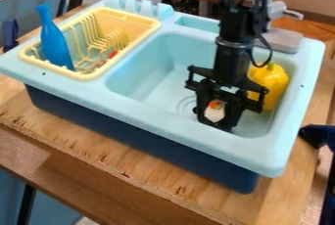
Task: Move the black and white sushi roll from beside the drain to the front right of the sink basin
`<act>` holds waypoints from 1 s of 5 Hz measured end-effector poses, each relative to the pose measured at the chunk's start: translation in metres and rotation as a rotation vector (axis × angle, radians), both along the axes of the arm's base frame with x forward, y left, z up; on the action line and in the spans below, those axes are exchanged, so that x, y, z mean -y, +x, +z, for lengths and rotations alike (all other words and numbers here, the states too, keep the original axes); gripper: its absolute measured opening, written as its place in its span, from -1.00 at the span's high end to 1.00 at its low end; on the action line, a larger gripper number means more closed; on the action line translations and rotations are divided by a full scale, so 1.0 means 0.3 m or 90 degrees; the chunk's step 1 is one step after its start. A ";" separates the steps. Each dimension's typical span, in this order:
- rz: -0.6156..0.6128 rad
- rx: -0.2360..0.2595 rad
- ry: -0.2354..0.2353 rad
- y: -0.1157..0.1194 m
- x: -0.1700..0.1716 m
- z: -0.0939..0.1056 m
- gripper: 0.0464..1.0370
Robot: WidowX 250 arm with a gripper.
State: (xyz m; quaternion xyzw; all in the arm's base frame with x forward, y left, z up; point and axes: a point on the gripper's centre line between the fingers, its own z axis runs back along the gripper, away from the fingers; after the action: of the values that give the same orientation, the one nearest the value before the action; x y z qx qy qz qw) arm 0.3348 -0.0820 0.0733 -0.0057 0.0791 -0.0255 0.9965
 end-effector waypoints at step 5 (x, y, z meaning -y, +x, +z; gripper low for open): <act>0.024 0.133 0.045 -0.164 -0.068 0.478 -0.93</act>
State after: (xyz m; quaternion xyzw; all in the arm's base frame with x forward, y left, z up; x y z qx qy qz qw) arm 0.2855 -0.0616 0.2166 0.0310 -0.0244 -0.0042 0.9992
